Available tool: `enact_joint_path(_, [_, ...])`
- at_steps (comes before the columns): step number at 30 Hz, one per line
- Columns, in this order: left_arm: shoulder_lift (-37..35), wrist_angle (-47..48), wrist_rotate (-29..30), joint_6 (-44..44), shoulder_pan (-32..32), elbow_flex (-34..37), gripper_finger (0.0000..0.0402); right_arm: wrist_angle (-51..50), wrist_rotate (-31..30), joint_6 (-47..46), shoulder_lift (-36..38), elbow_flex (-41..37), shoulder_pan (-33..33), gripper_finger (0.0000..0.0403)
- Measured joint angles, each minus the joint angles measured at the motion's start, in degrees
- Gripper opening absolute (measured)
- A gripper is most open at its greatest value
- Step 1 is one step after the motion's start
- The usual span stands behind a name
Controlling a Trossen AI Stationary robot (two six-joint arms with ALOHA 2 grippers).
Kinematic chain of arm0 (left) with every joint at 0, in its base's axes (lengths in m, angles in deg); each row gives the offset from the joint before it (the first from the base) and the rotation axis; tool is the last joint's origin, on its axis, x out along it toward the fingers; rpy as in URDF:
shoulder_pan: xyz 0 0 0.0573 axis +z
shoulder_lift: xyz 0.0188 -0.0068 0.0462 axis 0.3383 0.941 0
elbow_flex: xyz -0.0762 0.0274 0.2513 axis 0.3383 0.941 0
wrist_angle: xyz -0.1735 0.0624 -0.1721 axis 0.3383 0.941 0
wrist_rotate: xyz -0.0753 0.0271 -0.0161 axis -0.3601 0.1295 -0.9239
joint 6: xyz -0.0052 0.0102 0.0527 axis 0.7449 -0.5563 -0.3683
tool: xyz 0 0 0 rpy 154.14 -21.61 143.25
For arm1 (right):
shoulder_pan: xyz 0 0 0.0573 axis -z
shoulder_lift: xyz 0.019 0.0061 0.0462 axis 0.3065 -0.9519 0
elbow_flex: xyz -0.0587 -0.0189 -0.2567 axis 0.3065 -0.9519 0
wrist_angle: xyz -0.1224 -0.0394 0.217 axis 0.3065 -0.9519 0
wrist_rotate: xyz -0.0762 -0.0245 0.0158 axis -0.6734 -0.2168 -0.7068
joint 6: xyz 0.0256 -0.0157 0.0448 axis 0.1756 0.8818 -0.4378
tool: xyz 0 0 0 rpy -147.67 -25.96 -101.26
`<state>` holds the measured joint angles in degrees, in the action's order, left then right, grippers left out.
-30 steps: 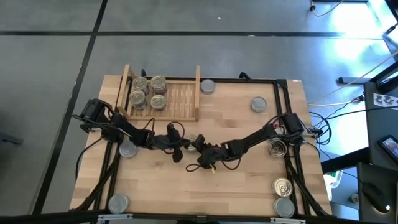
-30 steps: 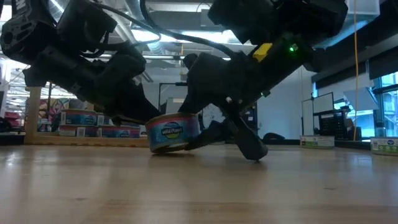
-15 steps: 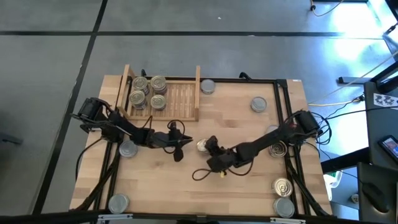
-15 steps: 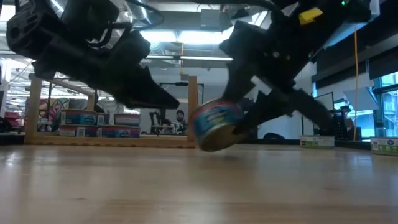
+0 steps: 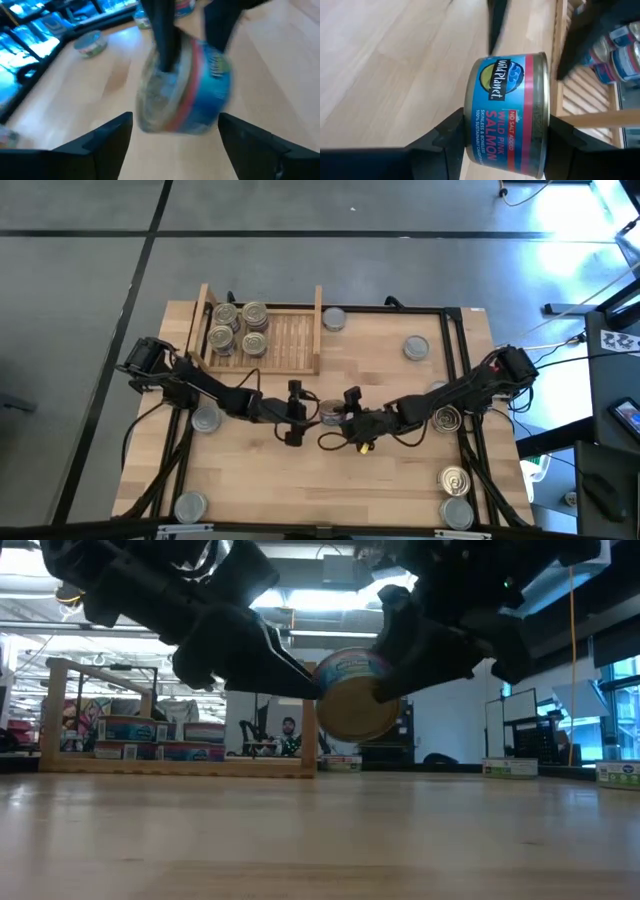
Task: Stack canned seafood by type on shelf
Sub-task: Stack the blue tuna can on top of the other blue tuna can on the shelf
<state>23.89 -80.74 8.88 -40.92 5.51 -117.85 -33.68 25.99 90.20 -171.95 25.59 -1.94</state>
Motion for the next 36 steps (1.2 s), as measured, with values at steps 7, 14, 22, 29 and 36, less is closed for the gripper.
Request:
enact_joint_path(7, [-0.1,0.1,0.3,-3.9,-0.7,-0.8,0.0301,3.1,-0.3,-0.8,0.0,-0.2,0.0,0.0188])
enact_joint_path(14, [-0.3,-1.5,0.6,-9.0,-2.5,-1.2,0.0292,7.4,-1.3,-1.4,0.2,0.2,1.5,0.0188])
enact_joint_path(22, [-0.1,-2.2,0.5,-9.3,-2.8,-1.1,0.0249,11.3,2.3,-1.9,0.0,0.0,1.9,0.0188])
enact_joint_path(29, [-0.2,-2.5,0.6,-9.9,-2.9,-1.1,0.0183,12.2,4.2,-3.0,-0.1,0.0,1.9,0.0196])
enact_joint_path(36, [-3.2,3.0,10.3,-9.5,-3.9,-0.9,0.0180,2.5,-1.0,-6.6,3.3,0.2,0.6,0.0368])
